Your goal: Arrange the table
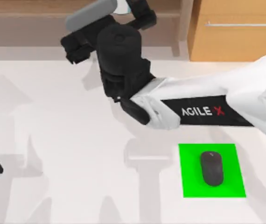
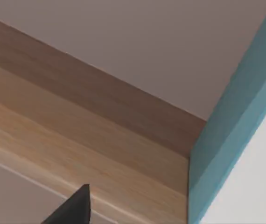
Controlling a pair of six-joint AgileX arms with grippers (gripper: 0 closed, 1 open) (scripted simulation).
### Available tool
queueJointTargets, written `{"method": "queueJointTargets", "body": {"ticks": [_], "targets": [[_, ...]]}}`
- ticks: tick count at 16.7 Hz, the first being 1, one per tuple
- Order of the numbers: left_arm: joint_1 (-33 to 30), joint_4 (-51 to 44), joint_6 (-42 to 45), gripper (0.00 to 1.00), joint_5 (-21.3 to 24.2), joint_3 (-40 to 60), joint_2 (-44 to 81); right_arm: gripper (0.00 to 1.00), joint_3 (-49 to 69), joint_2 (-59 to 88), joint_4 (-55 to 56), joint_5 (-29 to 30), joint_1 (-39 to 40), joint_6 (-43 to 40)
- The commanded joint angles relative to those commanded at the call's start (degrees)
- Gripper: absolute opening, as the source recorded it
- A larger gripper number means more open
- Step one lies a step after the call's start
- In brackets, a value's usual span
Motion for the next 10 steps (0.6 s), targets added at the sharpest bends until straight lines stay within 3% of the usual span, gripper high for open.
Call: {"method": "queueJointTargets", "body": {"ticks": [5, 10], "targets": [[0.0, 0.0, 0.0, 1.00, 0.0, 0.0, 0.0, 1.00, 14.8, 5.2, -10.4, 5.5, -1.7, 19.2], [0.0, 0.0, 0.0, 1.00, 0.0, 0.0, 0.0, 1.00, 19.2, 6.9, -13.5, 7.1, -4.6, 23.8]]}}
